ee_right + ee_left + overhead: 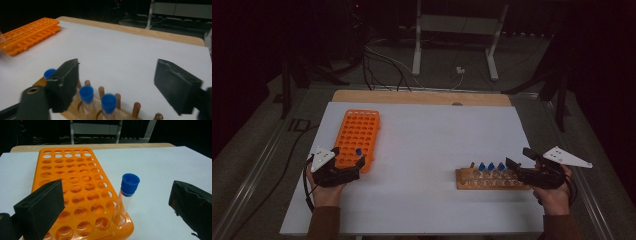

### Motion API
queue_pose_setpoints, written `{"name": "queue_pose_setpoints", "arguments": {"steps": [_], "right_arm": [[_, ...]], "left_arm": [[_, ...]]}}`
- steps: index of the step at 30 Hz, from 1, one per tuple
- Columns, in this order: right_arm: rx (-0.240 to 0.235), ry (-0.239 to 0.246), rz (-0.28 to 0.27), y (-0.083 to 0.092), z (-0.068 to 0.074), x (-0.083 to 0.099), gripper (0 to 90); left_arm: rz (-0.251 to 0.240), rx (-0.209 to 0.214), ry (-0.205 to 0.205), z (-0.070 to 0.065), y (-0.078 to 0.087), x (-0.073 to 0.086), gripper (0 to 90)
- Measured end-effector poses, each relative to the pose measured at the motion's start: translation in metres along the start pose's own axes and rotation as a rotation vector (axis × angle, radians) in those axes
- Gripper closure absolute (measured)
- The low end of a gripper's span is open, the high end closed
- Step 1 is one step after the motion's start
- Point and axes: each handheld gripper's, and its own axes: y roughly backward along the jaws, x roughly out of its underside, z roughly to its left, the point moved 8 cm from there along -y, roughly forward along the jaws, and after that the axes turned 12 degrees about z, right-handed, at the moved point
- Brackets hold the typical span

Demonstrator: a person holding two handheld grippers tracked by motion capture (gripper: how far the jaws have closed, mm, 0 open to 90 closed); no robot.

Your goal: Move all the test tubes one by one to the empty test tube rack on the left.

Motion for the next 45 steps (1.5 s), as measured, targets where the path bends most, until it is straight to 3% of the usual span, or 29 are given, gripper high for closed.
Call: {"name": "queue_pose_setpoints", "arguments": {"steps": [9, 19, 33, 45], "right_arm": [[-0.039, 0.039, 0.018, 0.006, 0.0, 0.013, 46.4], [-0.049, 0.059, 0.062, 0.0, -0.001, 0.029, 63.8], [-0.054, 0.09, 0.14, -0.019, 0.004, 0.044, 74.8], [-0.043, 0.093, 0.122, -0.013, 0.006, 0.036, 77.2]], "left_arm": [[0.004, -0.004, -0.009, -0.001, 0.0, 0.0, 0.7], [0.005, -0.004, -0.007, -0.001, -0.001, 0.001, 0.7], [0.005, -0.004, -0.009, -0.002, -0.001, 0.001, 0.7], [0.011, -0.002, -0.014, -0.003, -0.002, 0.002, 0.8]]}}
